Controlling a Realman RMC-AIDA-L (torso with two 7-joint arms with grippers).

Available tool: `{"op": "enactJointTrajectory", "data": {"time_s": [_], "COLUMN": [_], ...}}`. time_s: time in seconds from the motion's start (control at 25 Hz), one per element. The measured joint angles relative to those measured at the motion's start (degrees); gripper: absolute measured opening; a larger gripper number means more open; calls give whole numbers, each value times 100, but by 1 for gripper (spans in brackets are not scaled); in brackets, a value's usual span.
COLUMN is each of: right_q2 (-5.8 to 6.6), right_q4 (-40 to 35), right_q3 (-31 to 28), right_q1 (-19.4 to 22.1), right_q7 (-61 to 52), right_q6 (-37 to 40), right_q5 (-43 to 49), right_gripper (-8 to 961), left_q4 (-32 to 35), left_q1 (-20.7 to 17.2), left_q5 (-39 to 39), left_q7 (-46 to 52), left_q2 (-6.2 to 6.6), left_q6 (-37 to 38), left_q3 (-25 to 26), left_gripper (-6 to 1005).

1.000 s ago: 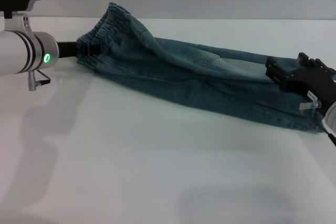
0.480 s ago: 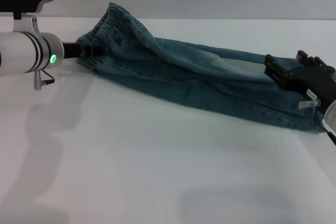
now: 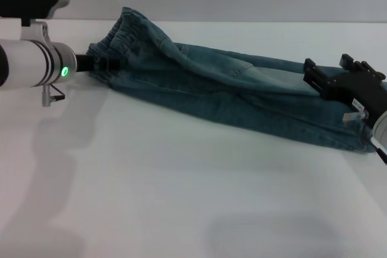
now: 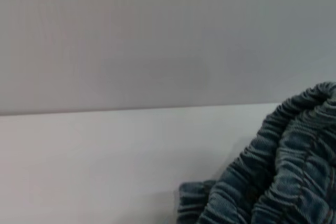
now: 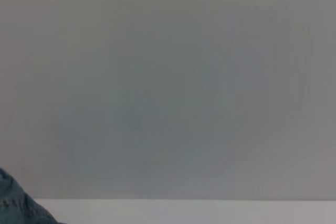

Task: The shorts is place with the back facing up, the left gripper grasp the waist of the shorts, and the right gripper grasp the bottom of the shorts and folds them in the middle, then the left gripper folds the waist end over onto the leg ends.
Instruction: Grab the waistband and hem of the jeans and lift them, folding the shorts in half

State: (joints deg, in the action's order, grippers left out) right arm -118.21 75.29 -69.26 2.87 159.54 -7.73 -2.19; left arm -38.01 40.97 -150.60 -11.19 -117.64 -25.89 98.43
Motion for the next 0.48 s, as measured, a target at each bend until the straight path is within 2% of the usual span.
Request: {"op": "enactJointTrajectory", "data": {"time_s": [0.2, 0.48], "right_q2": [14, 26], "right_q4": [56, 58], "right_q3": [2, 15], "right_q1": [8, 12], "right_q7": [-2, -2], "right_q6": [4, 9], "right_q5": [0, 0], "right_gripper": [742, 741], "left_q4": [223, 175], "left_q1": [166, 150], "left_q5": [5, 23], "left_q7": [-21, -2], "left_q2": [-4, -15], "left_q6": [-15, -79], "left_q3": [10, 62], "left_gripper": [853, 853]}}
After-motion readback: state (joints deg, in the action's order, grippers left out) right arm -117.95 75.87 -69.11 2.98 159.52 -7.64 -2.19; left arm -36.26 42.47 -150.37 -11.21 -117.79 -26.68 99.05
